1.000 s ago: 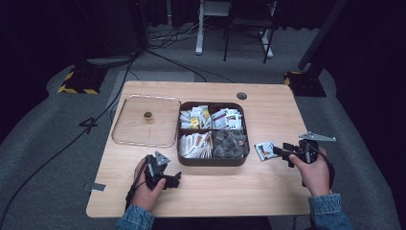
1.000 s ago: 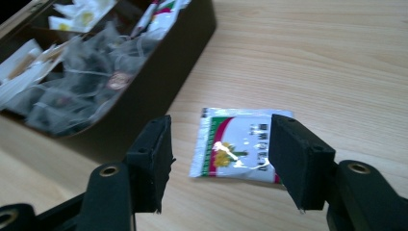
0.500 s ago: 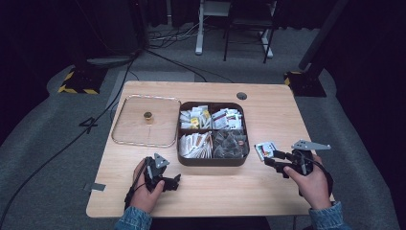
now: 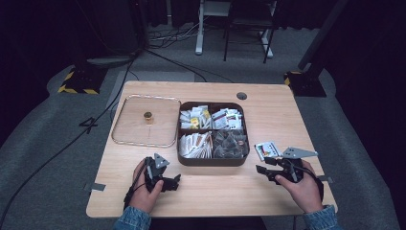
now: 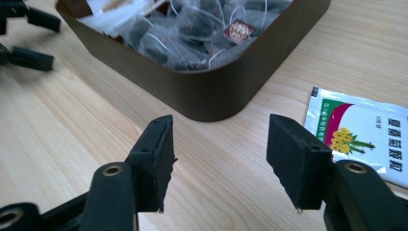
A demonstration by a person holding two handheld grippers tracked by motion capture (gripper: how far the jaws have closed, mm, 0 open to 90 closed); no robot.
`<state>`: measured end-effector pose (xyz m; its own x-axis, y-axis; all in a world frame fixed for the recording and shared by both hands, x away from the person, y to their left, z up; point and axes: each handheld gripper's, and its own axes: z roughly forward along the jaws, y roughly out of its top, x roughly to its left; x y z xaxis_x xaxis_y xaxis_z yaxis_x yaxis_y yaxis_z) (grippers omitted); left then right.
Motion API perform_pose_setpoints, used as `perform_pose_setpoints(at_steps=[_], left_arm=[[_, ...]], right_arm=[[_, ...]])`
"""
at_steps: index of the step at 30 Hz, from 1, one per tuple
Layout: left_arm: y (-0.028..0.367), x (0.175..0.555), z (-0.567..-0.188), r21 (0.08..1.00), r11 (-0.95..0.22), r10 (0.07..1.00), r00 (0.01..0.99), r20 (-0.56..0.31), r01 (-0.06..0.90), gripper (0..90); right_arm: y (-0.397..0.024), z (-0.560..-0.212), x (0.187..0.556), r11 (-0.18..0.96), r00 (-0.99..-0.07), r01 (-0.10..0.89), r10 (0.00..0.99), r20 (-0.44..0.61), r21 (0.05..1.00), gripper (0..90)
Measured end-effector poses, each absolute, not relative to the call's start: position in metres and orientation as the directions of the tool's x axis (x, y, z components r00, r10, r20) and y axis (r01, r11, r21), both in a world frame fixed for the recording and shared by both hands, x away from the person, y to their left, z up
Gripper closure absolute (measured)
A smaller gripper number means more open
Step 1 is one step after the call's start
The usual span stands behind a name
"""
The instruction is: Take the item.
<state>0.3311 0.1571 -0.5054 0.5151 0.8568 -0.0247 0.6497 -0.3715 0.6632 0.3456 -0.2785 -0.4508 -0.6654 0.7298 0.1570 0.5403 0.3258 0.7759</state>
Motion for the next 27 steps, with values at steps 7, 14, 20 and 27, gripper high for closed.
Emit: perform_pose_setpoints(at_steps=[7, 14, 20, 27], left_arm=[[0.157, 0.331, -0.505, 0.663, -0.371, 0.857, 0.515, -0.026, 0.65, 0.0], [0.157, 0.331, -0.505, 0.664, -0.37, 0.857, 0.514, -0.026, 0.65, 0.0], [0.157, 0.331, -0.505, 0.664, -0.37, 0.857, 0.515, -0.026, 0.65, 0.0], [0.157, 0.331, -0.505, 0.664, -0.37, 0.857, 0.514, -0.026, 0.65, 0.0]], right_arm=[[-0.268, -0.469, 0.347, 0.381, -0.677, 0.534, 0.728, 0.112, 0.755, 42.2], [-0.255, -0.481, 0.345, 0.421, -0.705, 0.522, 0.703, 0.096, 0.742, 39.9], [-0.246, -0.488, 0.344, 0.457, -0.731, 0.493, 0.679, 0.069, 0.74, 36.5], [-0.24, -0.495, 0.342, 0.494, -0.736, 0.487, 0.676, 0.034, 0.72, 28.4]])
